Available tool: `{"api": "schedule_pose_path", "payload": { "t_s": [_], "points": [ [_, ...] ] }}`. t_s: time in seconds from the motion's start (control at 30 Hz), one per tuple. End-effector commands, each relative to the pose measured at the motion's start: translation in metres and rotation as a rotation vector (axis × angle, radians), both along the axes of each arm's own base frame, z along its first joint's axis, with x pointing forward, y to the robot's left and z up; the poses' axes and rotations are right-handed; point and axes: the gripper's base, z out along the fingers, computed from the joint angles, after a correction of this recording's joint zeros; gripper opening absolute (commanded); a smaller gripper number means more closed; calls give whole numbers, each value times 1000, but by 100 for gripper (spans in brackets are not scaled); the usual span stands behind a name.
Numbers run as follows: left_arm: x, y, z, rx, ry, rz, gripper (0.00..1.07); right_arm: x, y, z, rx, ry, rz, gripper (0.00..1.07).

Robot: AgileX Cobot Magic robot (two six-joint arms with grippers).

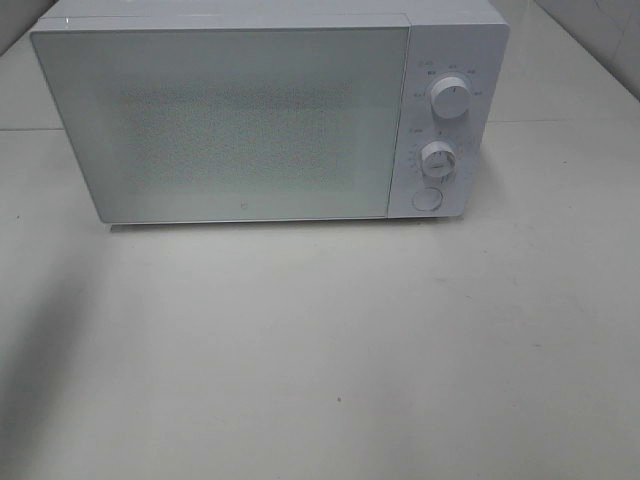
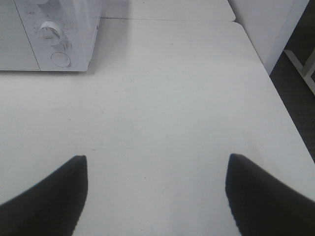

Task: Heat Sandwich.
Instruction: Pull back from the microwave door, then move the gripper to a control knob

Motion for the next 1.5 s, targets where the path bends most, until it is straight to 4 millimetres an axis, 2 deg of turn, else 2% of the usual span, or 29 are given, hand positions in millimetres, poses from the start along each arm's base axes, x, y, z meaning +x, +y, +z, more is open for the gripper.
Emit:
{"api": "schedule_pose_path", "payload": {
  "t_s": [0.03,0.23,0.27,0.33,0.47,0.5,0.57,0.67,0.77,0.8,0.87,0.97,1.17,1.27,1.5],
  "points": [
    [-14,8,11,23,-11,17,99,-4,-1,0,-7,-33,-5,75],
    [-36,10,13,37,-49,17,99,-4,-1,0,-7,-33,-5,75],
    [-47,11,6,38,-39,17,99,-4,-1,0,-7,-33,-5,75],
    [-52,11,4,38,-41,17,99,-4,-1,0,-7,-33,-5,75],
    [-77,12,-15,34,-64,20,99,-4,-1,0,-8,-33,-6,75],
    [-77,12,-15,34,-64,20,99,-4,-1,0,-8,-33,-6,75],
    [-94,12,-22,30,-101,22,99,-4,-1,0,-8,-33,-6,75],
    [-104,12,-27,24,-128,23,99,-4,-1,0,-8,-33,-6,75],
    [-125,12,-35,23,-184,2,98,-4,-1,0,-8,-33,-6,75],
    [-125,12,-35,23,-184,2,98,-4,-1,0,-8,-33,-6,75],
    [-139,11,-39,2,-246,-19,98,-4,-1,0,-8,-33,-6,75],
    [-147,10,-40,-14,-287,-25,98,-4,-1,0,-8,-33,-6,75],
    [-166,9,-30,-29,-402,-36,98,-4,-1,0,-9,-33,-5,75],
    [-178,9,-35,-26,-346,-45,98,-4,-1,0,-9,-33,-5,75],
    [-182,9,-42,-24,-310,-42,98,-4,-1,0,-9,-33,-5,75]
  ]
}}
